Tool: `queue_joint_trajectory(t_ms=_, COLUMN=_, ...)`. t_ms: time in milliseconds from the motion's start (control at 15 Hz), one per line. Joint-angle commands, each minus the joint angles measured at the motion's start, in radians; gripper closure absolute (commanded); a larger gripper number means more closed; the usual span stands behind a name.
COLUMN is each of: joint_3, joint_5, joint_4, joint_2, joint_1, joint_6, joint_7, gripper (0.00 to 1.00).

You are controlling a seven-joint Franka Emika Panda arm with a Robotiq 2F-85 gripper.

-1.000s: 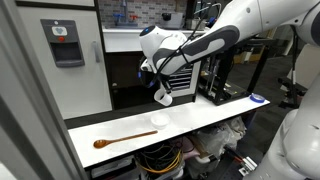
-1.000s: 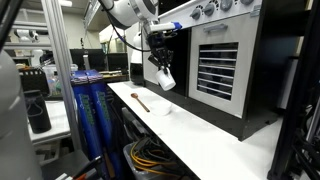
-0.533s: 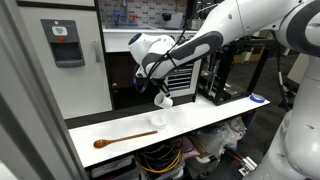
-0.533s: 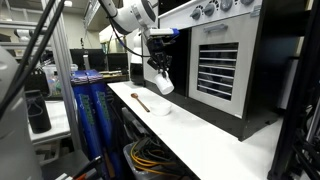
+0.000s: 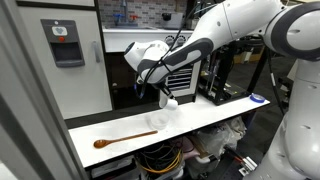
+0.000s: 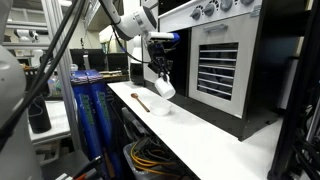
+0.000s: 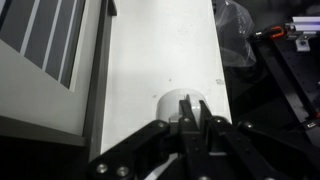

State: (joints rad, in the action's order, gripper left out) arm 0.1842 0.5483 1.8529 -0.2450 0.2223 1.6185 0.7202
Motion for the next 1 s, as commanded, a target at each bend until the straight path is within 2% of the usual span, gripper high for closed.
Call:
queue_joint_trajectory(t_ms=0, joint_3=0.013, joint_5=0.039, joint_4=-0.058, joint_2=-0.06, joint_1=0.011, joint_6=-0.068, joint_7=0.017, gripper=0.98)
queue_joint_trajectory(t_ms=933, joint_3=0.038, joint_5=0.168, joint_4=-0.154, joint_2=-0.187, joint_1=0.058, joint_6=-0.165, joint_7=0.077, gripper=0.98)
